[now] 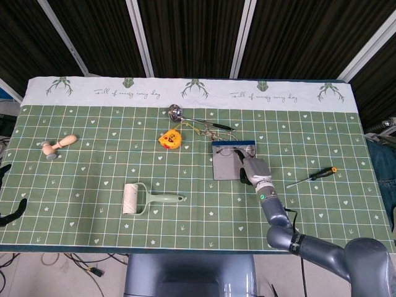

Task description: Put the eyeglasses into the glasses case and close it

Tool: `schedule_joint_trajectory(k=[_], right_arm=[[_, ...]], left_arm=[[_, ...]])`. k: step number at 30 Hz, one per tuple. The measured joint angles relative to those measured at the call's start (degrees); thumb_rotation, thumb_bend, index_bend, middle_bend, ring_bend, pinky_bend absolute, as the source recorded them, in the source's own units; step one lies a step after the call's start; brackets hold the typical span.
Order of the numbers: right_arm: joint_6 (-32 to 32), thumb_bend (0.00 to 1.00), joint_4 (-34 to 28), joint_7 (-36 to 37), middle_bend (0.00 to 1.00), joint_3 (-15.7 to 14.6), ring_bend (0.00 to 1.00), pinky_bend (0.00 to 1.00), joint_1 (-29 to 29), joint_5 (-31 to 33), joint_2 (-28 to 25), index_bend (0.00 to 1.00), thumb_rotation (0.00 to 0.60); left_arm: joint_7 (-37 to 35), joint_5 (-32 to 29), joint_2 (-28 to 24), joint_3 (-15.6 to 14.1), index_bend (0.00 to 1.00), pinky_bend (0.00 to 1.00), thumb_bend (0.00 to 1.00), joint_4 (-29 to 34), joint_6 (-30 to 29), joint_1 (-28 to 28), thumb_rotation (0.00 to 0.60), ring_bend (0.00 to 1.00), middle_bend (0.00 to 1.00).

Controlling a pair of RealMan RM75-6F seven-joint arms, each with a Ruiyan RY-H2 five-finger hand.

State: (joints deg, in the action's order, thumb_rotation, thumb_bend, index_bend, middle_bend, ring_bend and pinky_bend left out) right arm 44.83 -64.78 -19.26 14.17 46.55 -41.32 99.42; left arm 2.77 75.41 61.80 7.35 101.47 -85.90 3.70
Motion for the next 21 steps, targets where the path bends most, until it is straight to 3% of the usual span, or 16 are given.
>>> schedule_joint_trajectory(k=[21], right_arm=[[-0.7, 0.84, 3.0, -1.1, 0.99, 1.9, 1.0, 1.0, 2.2, 2.3, 2.0, 0.0, 0.6]], left_arm=[[0.0, -0.1, -0.1, 0.0, 0.12, 0.0, 0.31, 0.1, 0.1, 0.0, 0.6, 0.0, 0.0]])
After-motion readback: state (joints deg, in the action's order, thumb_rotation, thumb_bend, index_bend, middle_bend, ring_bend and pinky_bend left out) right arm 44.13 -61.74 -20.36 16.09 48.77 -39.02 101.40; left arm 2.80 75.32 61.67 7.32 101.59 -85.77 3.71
